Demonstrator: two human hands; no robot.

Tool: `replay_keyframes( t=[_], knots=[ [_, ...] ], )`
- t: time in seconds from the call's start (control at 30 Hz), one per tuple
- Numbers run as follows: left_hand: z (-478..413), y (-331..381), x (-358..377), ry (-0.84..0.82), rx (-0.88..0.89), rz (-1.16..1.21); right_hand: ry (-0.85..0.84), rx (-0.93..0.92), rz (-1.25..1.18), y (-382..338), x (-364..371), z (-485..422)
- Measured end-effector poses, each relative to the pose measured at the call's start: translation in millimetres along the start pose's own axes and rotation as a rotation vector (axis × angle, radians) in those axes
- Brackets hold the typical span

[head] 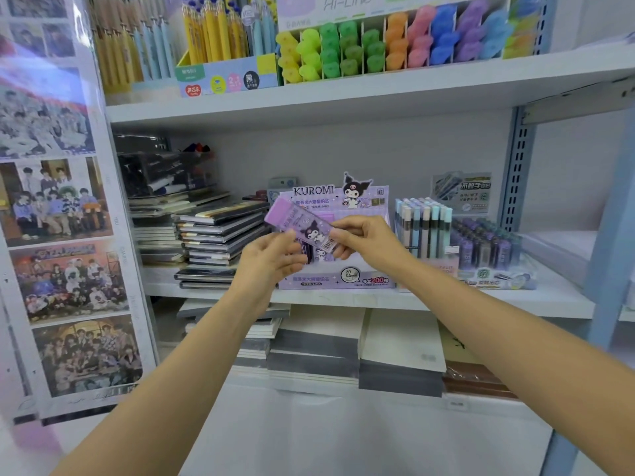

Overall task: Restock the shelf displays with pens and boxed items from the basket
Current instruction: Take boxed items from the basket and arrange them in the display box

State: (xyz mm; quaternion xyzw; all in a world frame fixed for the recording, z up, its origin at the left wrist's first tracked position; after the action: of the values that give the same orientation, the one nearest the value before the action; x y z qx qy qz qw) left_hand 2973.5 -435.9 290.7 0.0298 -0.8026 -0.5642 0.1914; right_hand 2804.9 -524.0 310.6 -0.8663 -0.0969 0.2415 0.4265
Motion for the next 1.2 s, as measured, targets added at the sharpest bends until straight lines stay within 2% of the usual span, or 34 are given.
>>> replay_keyframes(
  t=[0.1,0.17,0.23,0.33,0.43,0.53,0.63,0.9,1.13,1.2],
  knots=[
    [3.1,-11.3,2.4,-0.028,0.065,-0.111,-0.104,0.067,-0.008,2.7,8.5,3.4],
    [1.8,-14.0,1.0,0.01,0.107,-0.205,-0.138,0.081,0.098,4.4,11.7,4.1],
    [0.5,-15.3,1.2,-0.006,0.166,-0.355,-0.088,0.037,0.152,2.1,11.7,0.2],
    [1.2,-19.6,6.2,-0.069,0.28,-0.655,-0.041,-0.039,0.035,-5.7,12.6,-7.4],
    [2.7,-27.1,10.1,-0.092,0.396,-0.845,-0.042,-0.117,0.135,-12.1,16.2,-16.0],
    [5.2,-42.4,-0.4,-0.116,0.533,-1.184,0.188,-0.125,0.1,-15.7,4.6,-27.3],
    [9.5,-62.8,-12.5,-0.215,0.573,-1.482,0.374,-0.15,0.12,-11.3,-6.9,-33.7],
    [6.7,-79.1,-10.7,-0.187,0.598,-1.641,0.353,-0.147,0.243,16.6,14.8,-34.3],
    [7.4,-81.3,-9.4,-0.185,0.594,-1.703,0.18,-0.065,0.309,13.0,-0.1,-48.0],
    [8.7,-81.2,-7.0,-0.168,0.589,-1.709,0.163,-0.076,0.398,12.1,5.4,-51.1]
  ],
)
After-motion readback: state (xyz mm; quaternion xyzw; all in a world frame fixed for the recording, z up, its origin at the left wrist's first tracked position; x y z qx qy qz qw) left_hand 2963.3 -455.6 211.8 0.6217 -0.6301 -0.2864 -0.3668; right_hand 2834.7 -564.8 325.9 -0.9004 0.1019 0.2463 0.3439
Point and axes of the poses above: each hand's wrist, its own z-axis away from the middle knuckle, its own x-axis out of the palm, y = z × x, the point moved 3 cm from there along -z, towards the middle knuckle, and after that the axes turned 4 degrees about z, right-handed, at the moved point
